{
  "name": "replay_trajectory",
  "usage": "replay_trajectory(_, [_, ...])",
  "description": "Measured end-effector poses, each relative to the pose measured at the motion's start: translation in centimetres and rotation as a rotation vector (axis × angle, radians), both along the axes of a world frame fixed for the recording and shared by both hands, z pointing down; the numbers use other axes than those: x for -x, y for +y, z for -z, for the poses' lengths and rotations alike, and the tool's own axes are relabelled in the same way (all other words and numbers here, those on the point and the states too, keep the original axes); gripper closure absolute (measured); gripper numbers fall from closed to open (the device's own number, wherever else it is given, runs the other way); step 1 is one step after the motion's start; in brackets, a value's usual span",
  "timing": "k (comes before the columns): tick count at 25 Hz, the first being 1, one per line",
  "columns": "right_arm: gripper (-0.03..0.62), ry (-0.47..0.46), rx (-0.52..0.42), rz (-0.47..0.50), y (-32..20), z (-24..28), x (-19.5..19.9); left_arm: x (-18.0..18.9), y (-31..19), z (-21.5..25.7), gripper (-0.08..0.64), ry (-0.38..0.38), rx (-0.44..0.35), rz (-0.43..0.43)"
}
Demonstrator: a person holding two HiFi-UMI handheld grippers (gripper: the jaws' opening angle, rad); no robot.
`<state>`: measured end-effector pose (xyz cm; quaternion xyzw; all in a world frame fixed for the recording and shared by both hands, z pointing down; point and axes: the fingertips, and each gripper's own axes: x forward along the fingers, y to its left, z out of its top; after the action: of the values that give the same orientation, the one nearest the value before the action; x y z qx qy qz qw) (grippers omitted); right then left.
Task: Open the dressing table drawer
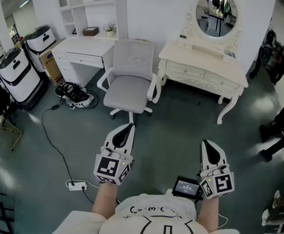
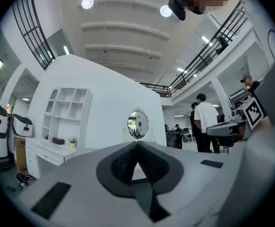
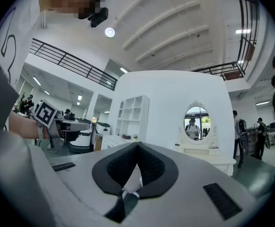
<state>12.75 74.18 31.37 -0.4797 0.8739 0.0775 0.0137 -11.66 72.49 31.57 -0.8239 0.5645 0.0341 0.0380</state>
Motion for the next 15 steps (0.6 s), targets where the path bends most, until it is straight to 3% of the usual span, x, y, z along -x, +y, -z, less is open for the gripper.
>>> replay_trajectory(8, [0.586, 0.037, 0.008, 0.015, -1.4, -0.2, 3.2, 1.7, -1.5, -0.4, 0.545, 0.013, 0.006, -0.013])
replay_trajectory(15, [0.588, 0.054, 0.018, 0.018, -5.7, -0.6, 3.6, 2.5, -5.7, -1.4, 0.545, 0.034, 0.032, 0.012])
